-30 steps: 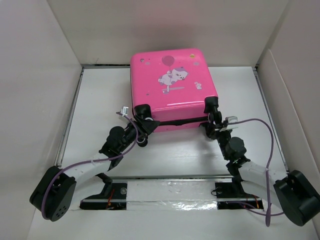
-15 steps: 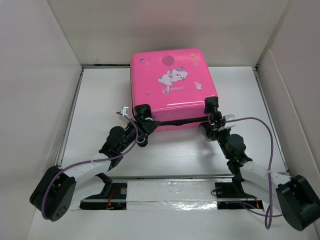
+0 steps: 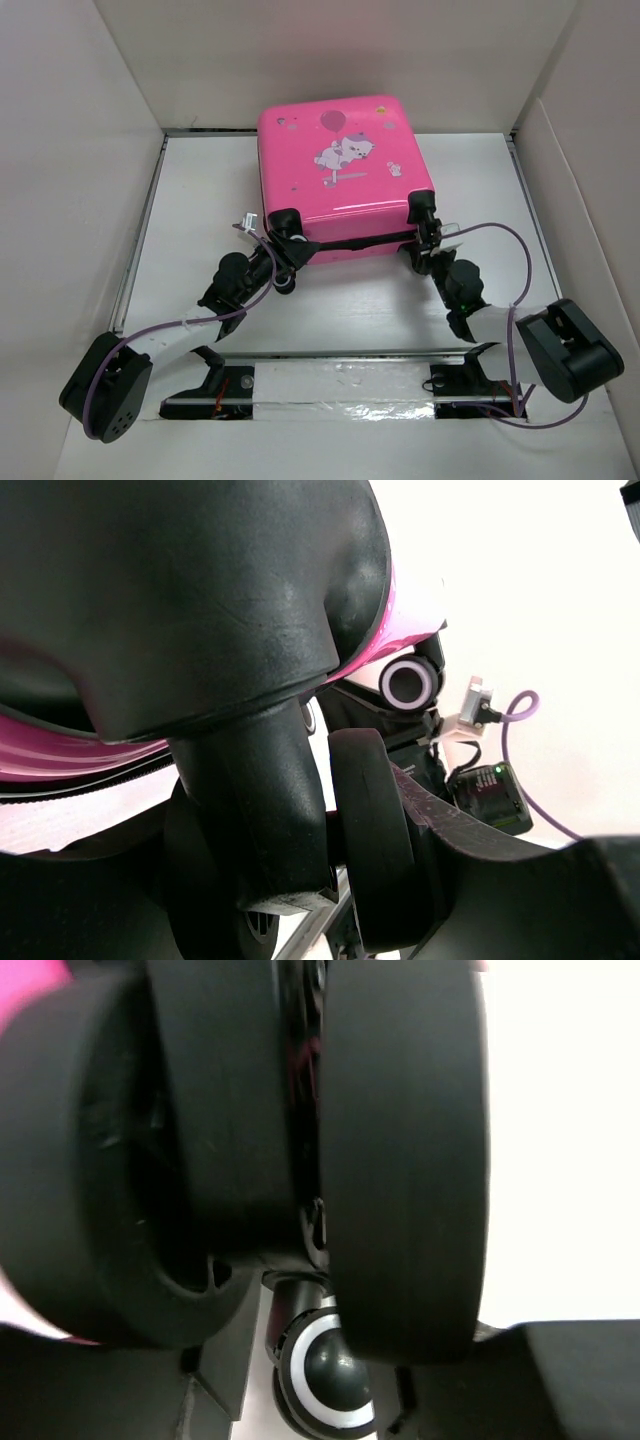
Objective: Pack the luggage
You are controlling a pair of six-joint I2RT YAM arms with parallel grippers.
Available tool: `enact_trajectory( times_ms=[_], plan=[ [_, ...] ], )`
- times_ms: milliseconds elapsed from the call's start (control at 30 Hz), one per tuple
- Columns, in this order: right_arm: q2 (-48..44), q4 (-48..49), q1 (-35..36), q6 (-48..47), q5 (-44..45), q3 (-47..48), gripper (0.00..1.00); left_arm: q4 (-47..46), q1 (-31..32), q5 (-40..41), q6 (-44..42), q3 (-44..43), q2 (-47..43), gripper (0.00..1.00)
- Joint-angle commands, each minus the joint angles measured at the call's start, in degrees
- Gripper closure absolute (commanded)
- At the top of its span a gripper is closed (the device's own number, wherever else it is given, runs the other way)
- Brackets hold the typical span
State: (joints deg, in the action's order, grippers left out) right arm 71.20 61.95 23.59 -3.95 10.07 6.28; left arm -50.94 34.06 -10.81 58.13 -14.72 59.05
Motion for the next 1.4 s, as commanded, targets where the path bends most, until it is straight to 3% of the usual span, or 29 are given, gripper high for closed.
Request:
enact_trajectory(
  times_ms=[0,133,200,300,367,500,567,600,633,667,833,1033,1133,1167,1300,1367],
  plan=[
    [2.80,14.67,-0.30,-3.26,-1.98,4.18,0.63,-10.85,0.83,-5.01,-7.24,-2.95,-2.80,1.00],
    [6.93,26.44,-0.83,-3.00,-2.76,2.77,0.76,-10.24,0.83,-4.66,-7.68,-2.42,-3.24,1.00],
    [7.29,26.99,-0.83,-2.21,-3.99,3.12,0.82,-10.06,0.83,-4.48,-7.68,-2.42,-3.06,1.00],
    [6.24,26.55,-0.83,-0.89,-6.01,3.47,0.82,-10.15,0.83,-4.57,-7.68,-2.51,-2.62,1.00],
    [5.36,25.42,-0.83,-0.54,-6.72,3.47,0.80,-10.23,0.83,-4.48,-7.77,-2.59,-2.45,1.00],
    [1.76,20.15,-0.83,-0.27,-8.74,3.47,0.61,-10.32,0.83,-4.48,-7.85,-2.51,-2.36,1.00],
    [-0.35,15.76,-0.83,-0.27,-9.09,4.17,0.61,-10.67,0.83,-4.40,-7.68,-2.51,-1.83,1.00],
    [-0.45,16.09,-0.83,-0.27,-9.27,4.61,0.70,-11.80,0.83,-4.83,-7.24,-2.24,-0.96,1.00],
    [-0.45,16.09,-0.83,-0.19,-9.27,4.61,0.70,-11.82,0.83,-4.84,-7.24,-2.24,-0.95,1.00],
    [-0.19,16.53,-0.83,-0.01,-8.93,4.88,0.81,-11.90,0.83,-4.84,-7.15,-2.07,-0.86,1.00],
    [4.02,20.30,-0.83,0.78,-9.62,6.72,1.00,-11.64,0.83,-4.40,-7.41,-1.80,-1.04,1.00],
    [9.83,32.08,1.10,5.86,-10.77,3.83,1.00,-12.43,0.83,-4.75,-7.15,-2.07,-0.69,1.00],
    [12.46,34.02,7.49,7.55,-6.39,2.15,1.00,-14.44,0.83,-6.06,-6.45,-2.94,0.36,1.00],
    [14.82,34.11,14.31,7.20,-1.68,2.41,1.00,-15.24,1.61,-6.33,-6.10,-3.73,0.89,1.00],
    [26.31,41.90,28.56,5.18,9.25,6.54,1.00,-16.30,7.40,-4.40,-7.15,-7.33,3.79,1.00],
    [29.59,41.23,31.76,4.65,11.37,11.45,1.00,-17.52,8.12,-3.96,-6.80,-8.65,5.28,1.00]
  ],
)
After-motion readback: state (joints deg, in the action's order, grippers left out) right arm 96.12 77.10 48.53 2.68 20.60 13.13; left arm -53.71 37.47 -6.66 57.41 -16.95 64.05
